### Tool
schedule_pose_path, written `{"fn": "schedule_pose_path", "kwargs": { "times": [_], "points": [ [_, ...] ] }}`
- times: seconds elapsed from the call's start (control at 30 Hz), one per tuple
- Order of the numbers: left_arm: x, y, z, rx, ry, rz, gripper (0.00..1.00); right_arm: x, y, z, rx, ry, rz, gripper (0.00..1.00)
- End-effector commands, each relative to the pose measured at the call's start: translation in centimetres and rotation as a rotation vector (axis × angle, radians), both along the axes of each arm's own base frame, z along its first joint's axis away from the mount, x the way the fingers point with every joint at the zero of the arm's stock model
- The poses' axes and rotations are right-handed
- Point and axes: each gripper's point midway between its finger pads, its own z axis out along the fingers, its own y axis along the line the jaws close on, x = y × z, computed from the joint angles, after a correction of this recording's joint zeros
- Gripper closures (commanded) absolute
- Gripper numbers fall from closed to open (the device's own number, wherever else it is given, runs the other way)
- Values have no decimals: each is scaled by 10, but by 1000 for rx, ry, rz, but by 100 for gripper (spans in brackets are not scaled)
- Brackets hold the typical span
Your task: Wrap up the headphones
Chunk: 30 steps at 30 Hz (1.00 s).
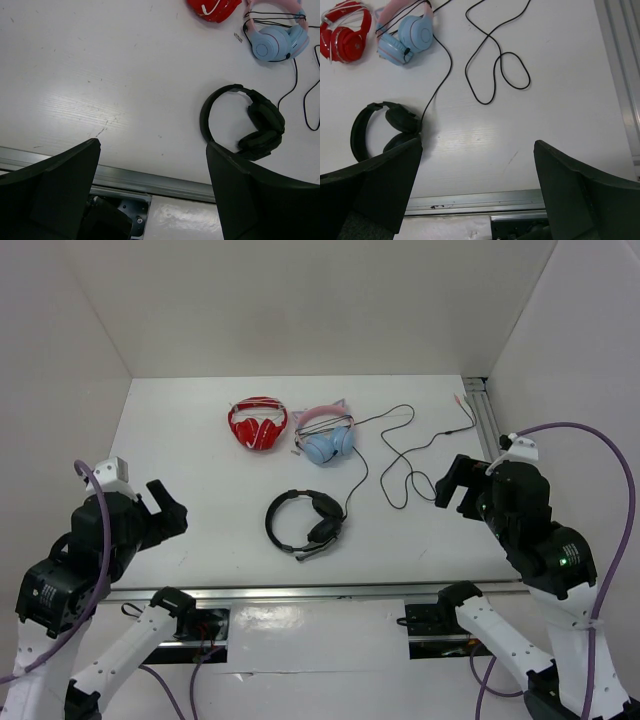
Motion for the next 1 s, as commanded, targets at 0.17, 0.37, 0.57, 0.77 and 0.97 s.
{"fn": "schedule_pose_path", "kwargs": {
  "times": [0.17, 0.37, 0.57, 0.77, 0.97],
  "points": [
    [0, -5, 12, -24, -92, -48, 0, -7, -3, 12, 2, -35, -2, 0],
    [5, -22, 6, -47, -130, -145, 0, -6, 11, 5, 27, -19, 67, 0],
    [21, -47, -18, -127, -63, -193, 0, -8, 24, 4, 62, -29, 139, 0],
    [46, -64, -46, -194, 60, -145, 1, -5, 35, -3, 96, -27, 177, 0],
    [86, -114, -130, -302, 232, -217, 3, -5, 43, -9, 118, -20, 218, 0]
  ]
}}
